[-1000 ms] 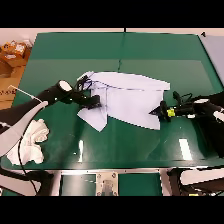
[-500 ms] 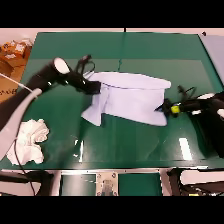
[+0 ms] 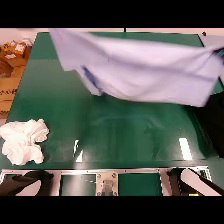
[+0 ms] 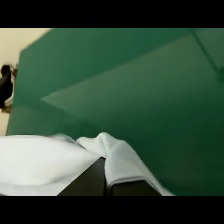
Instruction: Fold the shirts.
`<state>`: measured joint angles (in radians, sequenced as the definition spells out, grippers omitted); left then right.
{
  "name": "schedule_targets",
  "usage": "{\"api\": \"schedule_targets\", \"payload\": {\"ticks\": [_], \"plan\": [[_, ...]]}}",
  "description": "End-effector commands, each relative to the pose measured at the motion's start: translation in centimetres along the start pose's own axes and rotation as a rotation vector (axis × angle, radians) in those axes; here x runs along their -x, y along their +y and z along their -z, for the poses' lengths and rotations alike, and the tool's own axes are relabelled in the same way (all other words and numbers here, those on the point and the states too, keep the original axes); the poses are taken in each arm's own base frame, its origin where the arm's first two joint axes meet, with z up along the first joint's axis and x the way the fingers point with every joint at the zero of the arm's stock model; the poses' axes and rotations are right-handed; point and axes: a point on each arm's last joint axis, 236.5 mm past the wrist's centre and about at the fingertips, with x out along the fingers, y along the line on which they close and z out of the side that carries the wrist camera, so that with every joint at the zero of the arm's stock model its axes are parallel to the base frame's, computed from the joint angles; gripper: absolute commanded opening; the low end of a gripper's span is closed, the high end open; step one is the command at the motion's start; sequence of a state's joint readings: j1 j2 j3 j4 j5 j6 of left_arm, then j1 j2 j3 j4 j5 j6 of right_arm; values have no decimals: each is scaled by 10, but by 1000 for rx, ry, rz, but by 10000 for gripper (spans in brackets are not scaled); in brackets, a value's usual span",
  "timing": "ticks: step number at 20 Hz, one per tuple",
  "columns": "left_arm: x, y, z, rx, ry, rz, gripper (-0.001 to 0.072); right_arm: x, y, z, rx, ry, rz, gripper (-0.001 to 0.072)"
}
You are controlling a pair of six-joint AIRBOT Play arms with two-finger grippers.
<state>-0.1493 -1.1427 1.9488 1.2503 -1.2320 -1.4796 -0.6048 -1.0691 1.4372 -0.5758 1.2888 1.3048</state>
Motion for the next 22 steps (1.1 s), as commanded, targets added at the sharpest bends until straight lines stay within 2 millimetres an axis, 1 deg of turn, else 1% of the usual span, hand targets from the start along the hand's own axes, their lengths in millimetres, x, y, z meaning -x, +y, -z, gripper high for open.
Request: {"api": "schedule_targets", "payload": {"ticks": [1, 2, 3, 4, 5, 6, 7, 8, 10, 11, 12, 13, 14, 16, 17, 18, 19, 20, 22], "plan": [[155, -35, -93, -137, -438, -54, 24, 91, 113, -55, 189, -278, -47, 12], [191, -44, -102, -170, -526, -65, 24, 116, 142, -66, 245, -367, -48, 12], [221, -50, -106, -188, -593, -80, 24, 138, 167, -73, 285, -444, -51, 12], [244, -56, -107, -213, -638, -93, 24, 159, 190, -76, 316, -512, -56, 12], [264, -59, -107, -234, -674, -110, 24, 175, 210, -75, 351, -565, -60, 12], [279, -61, -107, -248, -704, -130, 24, 185, 224, -72, 381, -596, -63, 12], [285, -57, -108, -259, -714, -159, 24, 191, 232, -67, 398, -609, -65, 12], [286, -52, -108, -263, -713, -184, 24, 193, 235, -64, 405, -611, -63, 12], [268, -40, -106, -261, -663, -210, 24, 190, 232, -61, 403, -590, -60, 12], [249, -33, -106, -255, -624, -214, 24, 184, 225, -61, 385, -574, -57, 12], [228, -27, -107, -247, -590, -212, 24, 176, 211, -63, 354, -551, -52, 11], [201, -18, -108, -234, -546, -210, 23, 165, 194, -64, 313, -526, -44, 12], [171, -8, -107, -222, -497, -208, 23, 151, 172, -63, 259, -492, -34, 12], [97, 10, -97, -181, -379, -176, 23, 115, 123, -55, 164, -405, -20, 12], [56, 19, -88, -157, -313, -151, 24, 92, 99, -48, 119, -357, -20, 12], [15, 29, -75, -136, -248, -138, 24, 65, 72, -38, 66, -305, -21, 12], [-28, 42, -58, -119, -170, -131, 24, 35, 44, -25, 11, -251, -17, 12], [-67, 53, -37, -120, -93, -123, 24, 4, 17, -9, -42, -193, -11, 12], [-144, 67, 16, -102, 65, -67, 24, -59, -42, 31, -159, -72, 27, 12]]}}
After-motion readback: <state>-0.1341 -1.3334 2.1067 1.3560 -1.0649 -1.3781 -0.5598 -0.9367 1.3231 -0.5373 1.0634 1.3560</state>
